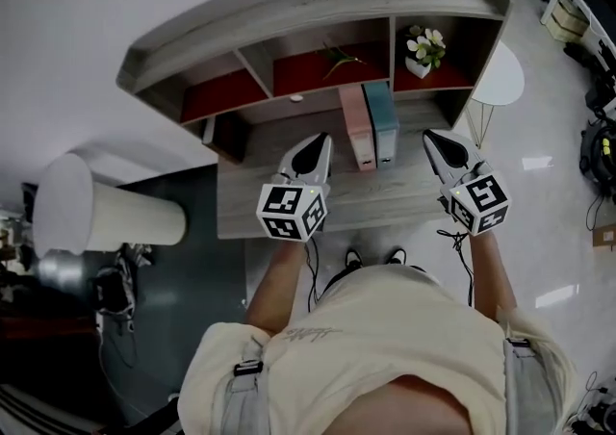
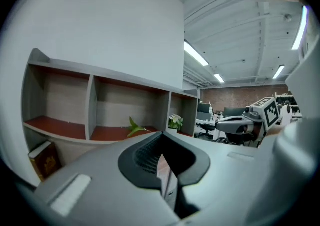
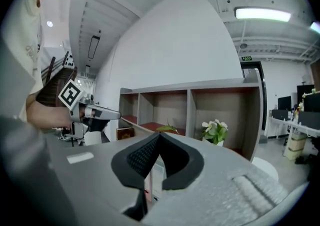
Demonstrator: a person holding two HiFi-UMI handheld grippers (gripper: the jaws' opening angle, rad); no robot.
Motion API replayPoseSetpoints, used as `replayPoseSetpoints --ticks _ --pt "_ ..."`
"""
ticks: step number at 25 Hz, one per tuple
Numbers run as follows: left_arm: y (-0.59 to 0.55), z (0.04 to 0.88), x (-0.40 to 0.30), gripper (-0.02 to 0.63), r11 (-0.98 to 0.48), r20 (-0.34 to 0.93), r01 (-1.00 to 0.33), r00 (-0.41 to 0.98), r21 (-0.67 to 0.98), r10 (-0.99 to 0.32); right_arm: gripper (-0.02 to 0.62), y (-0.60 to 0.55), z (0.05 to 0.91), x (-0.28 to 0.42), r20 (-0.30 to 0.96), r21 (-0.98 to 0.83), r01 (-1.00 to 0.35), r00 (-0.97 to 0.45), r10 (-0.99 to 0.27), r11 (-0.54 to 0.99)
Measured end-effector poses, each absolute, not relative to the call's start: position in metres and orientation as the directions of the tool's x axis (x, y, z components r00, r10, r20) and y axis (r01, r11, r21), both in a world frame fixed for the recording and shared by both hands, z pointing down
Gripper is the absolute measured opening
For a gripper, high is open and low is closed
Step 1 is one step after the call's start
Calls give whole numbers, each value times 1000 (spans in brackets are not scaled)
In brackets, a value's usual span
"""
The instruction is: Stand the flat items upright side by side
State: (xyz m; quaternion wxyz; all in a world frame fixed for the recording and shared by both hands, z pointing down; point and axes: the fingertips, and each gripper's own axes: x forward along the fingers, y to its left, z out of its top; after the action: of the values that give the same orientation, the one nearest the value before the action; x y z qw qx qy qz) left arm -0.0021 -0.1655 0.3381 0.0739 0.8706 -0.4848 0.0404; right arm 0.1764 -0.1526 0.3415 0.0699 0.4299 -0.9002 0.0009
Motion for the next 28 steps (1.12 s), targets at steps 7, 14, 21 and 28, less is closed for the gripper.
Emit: replayPoseSetpoints --ticks 7,14,21,28 --pt "-179 310 -27 15 -467 83 -883 468 42 -880 2 -157 311 176 69 137 -802 -578 -813 582" --pt "-175 306 -29 15 -461 54 -888 459 -12 -887 2 -159 312 176 35 25 -823 -566 -823 567" --pt "-178 310 -33 15 -455 45 -891 454 8 -890 2 -160 325 174 54 32 -832 -552 -832 554" --pt "-185 321 -34 15 -449 56 -894 449 8 -892 2 -157 332 175 58 30 -834 -549 -834 551"
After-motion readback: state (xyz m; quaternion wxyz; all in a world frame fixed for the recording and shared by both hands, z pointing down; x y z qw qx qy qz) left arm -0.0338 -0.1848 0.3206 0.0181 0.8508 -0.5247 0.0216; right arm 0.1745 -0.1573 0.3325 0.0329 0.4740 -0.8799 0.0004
